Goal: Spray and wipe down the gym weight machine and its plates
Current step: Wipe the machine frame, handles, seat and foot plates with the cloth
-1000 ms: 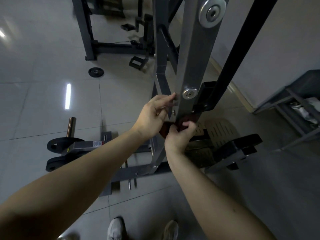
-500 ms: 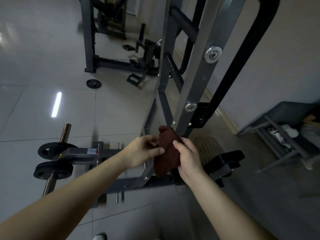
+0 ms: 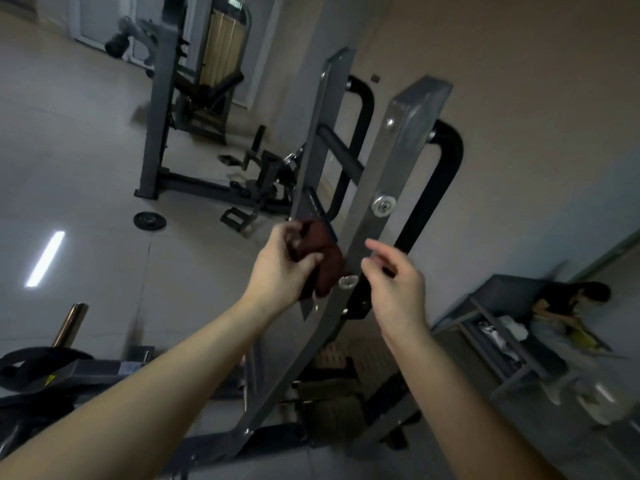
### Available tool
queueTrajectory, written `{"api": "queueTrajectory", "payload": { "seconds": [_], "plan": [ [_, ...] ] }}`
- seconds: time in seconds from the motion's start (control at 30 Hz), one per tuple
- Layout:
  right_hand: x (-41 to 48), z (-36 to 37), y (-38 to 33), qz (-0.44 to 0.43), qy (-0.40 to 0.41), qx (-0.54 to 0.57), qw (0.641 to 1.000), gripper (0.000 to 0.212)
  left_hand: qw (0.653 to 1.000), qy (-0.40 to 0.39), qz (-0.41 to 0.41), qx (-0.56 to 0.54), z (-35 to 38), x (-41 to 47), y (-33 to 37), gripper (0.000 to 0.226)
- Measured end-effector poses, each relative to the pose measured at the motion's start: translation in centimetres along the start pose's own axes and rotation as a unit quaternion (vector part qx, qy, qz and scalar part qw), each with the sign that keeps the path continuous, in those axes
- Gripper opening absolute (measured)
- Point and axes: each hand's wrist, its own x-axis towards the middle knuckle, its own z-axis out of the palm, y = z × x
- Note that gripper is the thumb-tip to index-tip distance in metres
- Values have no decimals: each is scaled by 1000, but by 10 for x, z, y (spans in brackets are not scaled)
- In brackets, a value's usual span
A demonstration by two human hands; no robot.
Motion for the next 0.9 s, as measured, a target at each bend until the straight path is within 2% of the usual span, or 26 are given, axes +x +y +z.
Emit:
{"api": "queueTrajectory", "payload": {
  "seconds": [0.13,0.27,0.43,0.57,0.73,0.83,0.9],
  "plan": [
    [44,-22,-48,-116,89,-20,989,36,986,70,153,-17,15,51,84,38],
    [79,-31,-86,-175,134,-9,975,47,960,117,246,-68,37,90,160,34],
    [99,-28,-98,-169,129,4,977,50,933,119,332,71,57,114,196,32],
    [99,-26,-92,-179,126,-7,976,50,927,127,342,88,46,104,164,31],
    [95,-22,-90,-184,115,-25,976,51,969,89,226,52,59,66,93,35],
    [94,-18,-93,-183,121,-17,976,52,974,59,218,11,59,60,112,34],
    [93,-16,-93,-178,125,-5,976,52,968,75,239,1,57,63,129,36]
  ]
}}
